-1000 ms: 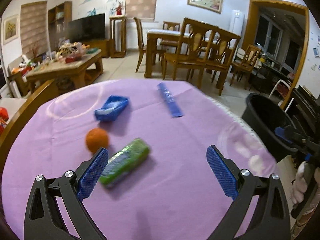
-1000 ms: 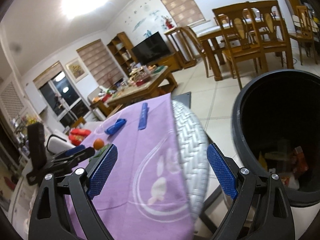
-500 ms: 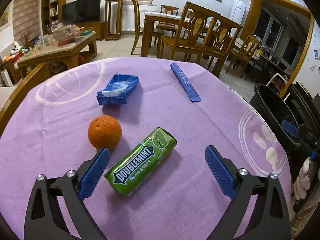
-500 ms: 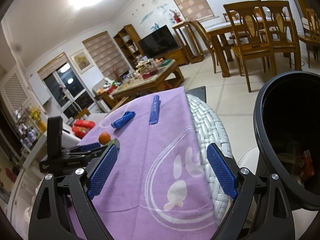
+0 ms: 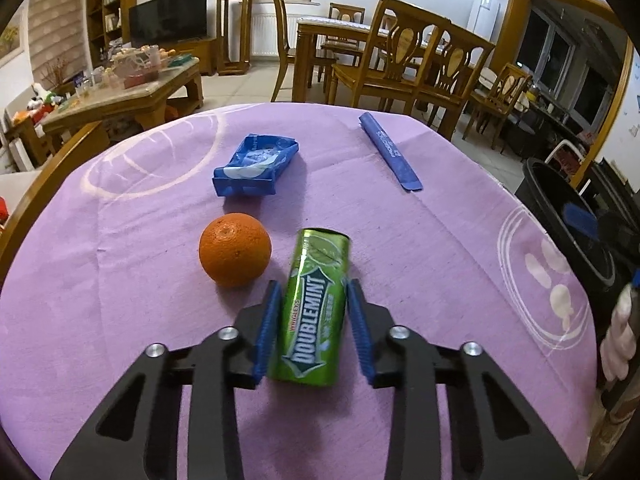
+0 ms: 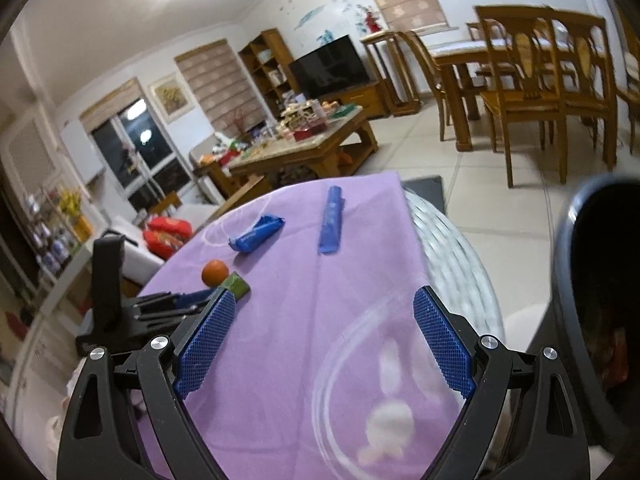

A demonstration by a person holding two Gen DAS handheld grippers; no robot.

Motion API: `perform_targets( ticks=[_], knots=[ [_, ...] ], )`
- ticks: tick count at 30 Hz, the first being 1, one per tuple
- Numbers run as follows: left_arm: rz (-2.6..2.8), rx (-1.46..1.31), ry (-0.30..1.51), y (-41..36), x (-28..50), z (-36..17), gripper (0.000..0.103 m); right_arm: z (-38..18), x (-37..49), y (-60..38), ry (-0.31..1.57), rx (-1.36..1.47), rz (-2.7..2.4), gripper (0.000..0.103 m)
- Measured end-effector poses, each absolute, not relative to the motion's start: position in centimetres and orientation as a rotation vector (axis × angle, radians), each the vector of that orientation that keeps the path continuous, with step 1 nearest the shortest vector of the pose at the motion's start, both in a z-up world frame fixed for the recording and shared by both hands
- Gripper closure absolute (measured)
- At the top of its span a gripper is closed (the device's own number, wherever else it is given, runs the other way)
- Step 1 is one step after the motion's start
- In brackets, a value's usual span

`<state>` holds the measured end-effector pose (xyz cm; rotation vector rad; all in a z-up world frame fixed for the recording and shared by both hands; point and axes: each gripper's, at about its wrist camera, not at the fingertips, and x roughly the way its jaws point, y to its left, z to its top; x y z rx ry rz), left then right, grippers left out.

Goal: Collect trash
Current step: 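Grasp the green Doublemint gum with the left tool while the right tool grasps the blue probiotic stick, then carry both items over the black bin while both tools open to drop them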

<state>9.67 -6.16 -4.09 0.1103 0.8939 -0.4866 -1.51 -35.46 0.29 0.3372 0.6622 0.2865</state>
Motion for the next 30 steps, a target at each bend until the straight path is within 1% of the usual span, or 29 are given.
perform_targets(
  ticks=[2, 3, 4, 5, 6, 8, 13, 15, 18, 20, 21, 22, 25, 27, 30],
  knots=[
    [-0.495, 0.094, 0.890, -5.9, 9.6, -4.1, 0.072, 1.1, 0.7, -33.8, 0.679, 0.274, 0.297, 0.014],
    [-0.500, 0.089, 0.888, -5.8, 9.6, -4.0, 0.072, 1.4, 2.0, -32.9, 0.690, 0.246, 0.302, 0.018],
    [-0.505, 0.084, 0.884, -5.7, 9.5, -4.0, 0.072, 1.5, 3.5, -32.0, 0.710, 0.219, 0.305, 0.029],
    [-0.508, 0.079, 0.870, -5.5, 9.3, -3.8, 0.072, 1.4, 5.0, -31.2, 0.743, 0.197, 0.300, 0.036],
    [-0.508, 0.074, 0.862, -5.4, 9.2, -3.7, 0.072, 1.2, 6.5, -30.5, 0.773, 0.186, 0.300, 0.038],
    [-0.511, 0.059, 0.851, -5.2, 9.3, -3.5, 0.072, 0.3, 9.4, -29.1, 0.827, 0.167, 0.291, 0.045],
    [-0.512, 0.029, 0.828, -4.5, 9.1, -3.2, 0.072, -2.4, 14.6, -26.9, 0.911, 0.076, 0.197, 0.058],
    [-0.514, 0.023, 0.822, -4.4, 9.1, -3.0, 0.072, -3.3, 15.9, -26.4, 0.930, 0.043, 0.165, 0.061],
    [-0.521, 0.017, 0.816, -4.4, 9.2, -2.8, 0.072, -3.9, 16.8, -26.0, 0.942, 0.020, 0.133, 0.070],
    [-0.524, 0.017, 0.810, -4.4, 9.1, -2.7, 0.072, -4.2, 16.9, -25.8, 0.936, 0.001, 0.124, 0.084],
    [-0.525, 0.015, 0.807, -4.3, 9.1, -2.6, 0.072, -4.2, 17.0, -25.7, 0.933, -0.003, 0.132, 0.084],
    [-0.526, 0.013, 0.804, -4.3, 9.1, -2.6, 0.072, -4.4, 16.9, -25.7, 0.928, -0.002, 0.146, 0.086],
    [-0.527, 0.006, 0.795, -4.2, 9.1, -2.5, 0.072, -4.6, 16.1, -26.0, 0.919, 0.018, 0.195, 0.090],
    [-0.529, 0.000, 0.790, -4.3, 9.2, -2.4, 0.072, -4.4, 15.5, -26.4, 0.924, 0.063, 0.233, 0.090],
    [-0.542, -0.015, 0.781, -4.2, 9.4, -2.4, 0.072, -3.1, 13.5, -27.1, 0.884, 0.120, 0.280, 0.090]
  ],
)
